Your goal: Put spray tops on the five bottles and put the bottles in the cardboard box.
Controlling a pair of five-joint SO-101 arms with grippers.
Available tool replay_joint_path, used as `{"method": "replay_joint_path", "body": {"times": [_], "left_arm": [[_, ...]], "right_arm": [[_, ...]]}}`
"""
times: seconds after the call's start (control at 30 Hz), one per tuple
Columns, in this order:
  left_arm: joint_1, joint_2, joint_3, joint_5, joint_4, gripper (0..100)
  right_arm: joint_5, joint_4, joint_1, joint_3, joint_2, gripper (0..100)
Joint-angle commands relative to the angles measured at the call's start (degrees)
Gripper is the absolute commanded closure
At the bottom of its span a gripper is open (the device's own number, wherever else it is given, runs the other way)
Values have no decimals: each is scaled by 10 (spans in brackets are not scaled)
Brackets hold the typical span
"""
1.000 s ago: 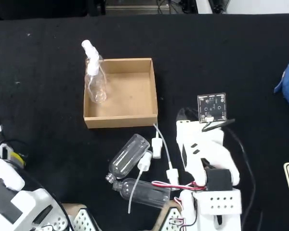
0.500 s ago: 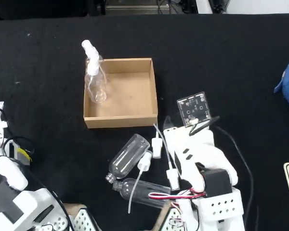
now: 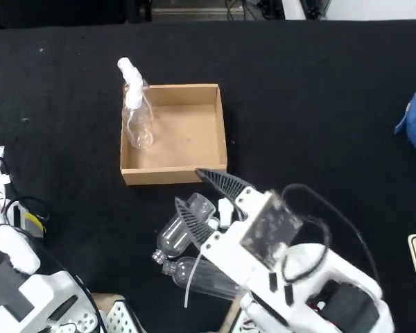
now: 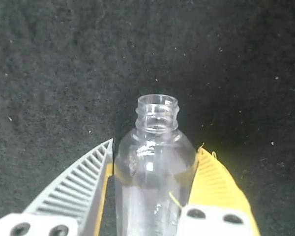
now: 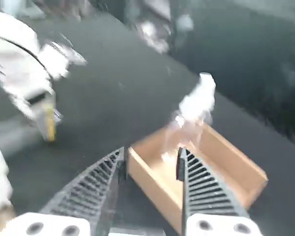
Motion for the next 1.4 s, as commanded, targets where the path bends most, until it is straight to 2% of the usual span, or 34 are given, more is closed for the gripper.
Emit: {"method": "replay_joint_path", "body": {"times": [0.0,0.17,0.3,0.47,0.67,0.83,0.93,1.1,1.3,1.37], "left_arm": [[4,-6,-7,4,7,970],[7,-7,-7,4,7,970],[8,-7,-7,4,7,970],[9,-7,-17,4,11,970],[30,-7,-90,13,116,970],[51,-7,-121,77,117,970],[83,-7,-114,99,116,970],[132,-7,-131,173,114,970],[173,-7,-179,272,114,970],[193,-7,-196,295,114,970]], "right_arm": [[-24,-47,-16,-65,76,879],[-25,-20,-4,-112,138,881],[-18,71,80,-150,102,881],[73,154,222,-132,89,881],[80,127,371,-19,133,881],[106,78,470,63,133,881],[156,66,485,108,141,879],[159,9,488,175,183,878],[161,11,485,178,235,877],[159,11,459,176,253,877]]}}
